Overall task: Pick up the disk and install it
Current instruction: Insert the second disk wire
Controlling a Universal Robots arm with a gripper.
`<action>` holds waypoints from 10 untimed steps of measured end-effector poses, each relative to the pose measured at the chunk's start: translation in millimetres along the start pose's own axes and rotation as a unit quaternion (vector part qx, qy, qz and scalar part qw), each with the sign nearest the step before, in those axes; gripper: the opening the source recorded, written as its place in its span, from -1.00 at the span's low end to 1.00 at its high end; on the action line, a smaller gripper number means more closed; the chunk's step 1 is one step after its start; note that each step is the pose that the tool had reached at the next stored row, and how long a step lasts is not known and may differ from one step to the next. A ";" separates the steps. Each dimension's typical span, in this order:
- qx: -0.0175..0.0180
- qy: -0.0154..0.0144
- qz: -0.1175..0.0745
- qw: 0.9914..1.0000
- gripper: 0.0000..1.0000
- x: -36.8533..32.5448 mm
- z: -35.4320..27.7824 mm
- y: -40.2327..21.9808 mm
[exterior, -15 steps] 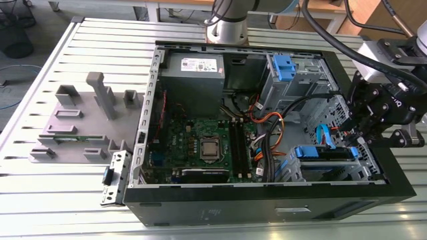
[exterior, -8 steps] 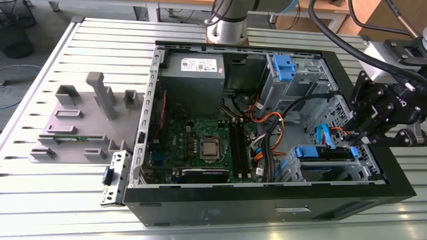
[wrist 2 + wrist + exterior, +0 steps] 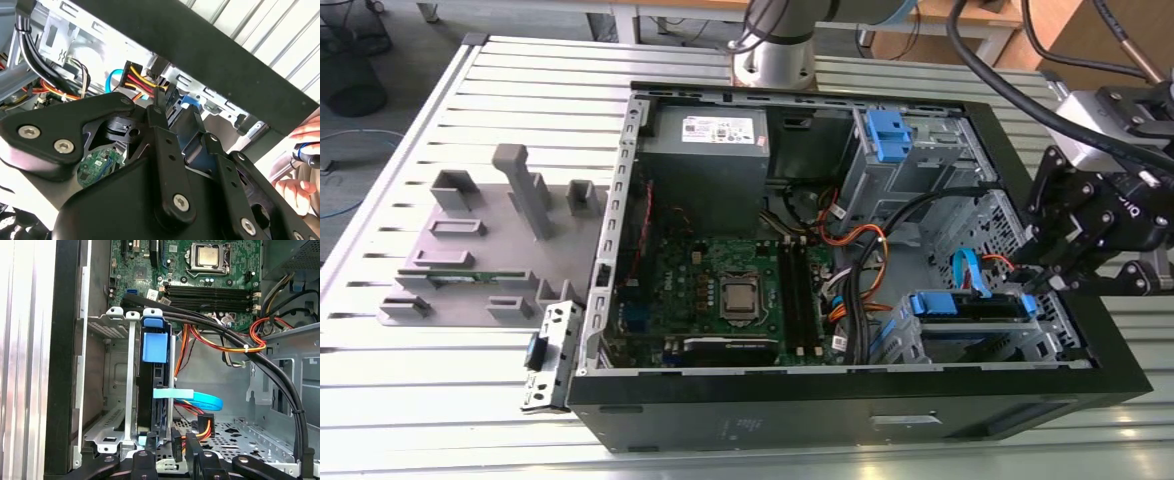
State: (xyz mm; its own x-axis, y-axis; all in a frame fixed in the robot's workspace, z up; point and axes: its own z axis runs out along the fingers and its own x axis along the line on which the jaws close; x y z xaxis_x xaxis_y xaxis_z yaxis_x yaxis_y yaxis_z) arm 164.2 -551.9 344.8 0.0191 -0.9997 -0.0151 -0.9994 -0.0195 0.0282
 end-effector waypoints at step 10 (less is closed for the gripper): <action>0.000 0.011 0.000 1.000 -0.27 -1.5 4.6 -0.7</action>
State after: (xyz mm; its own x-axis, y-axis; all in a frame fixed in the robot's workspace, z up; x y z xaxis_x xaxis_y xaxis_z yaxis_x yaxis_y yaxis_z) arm 164.8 -550.3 340.2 0.0190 -0.9998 0.0072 -0.9994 -0.0188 0.0287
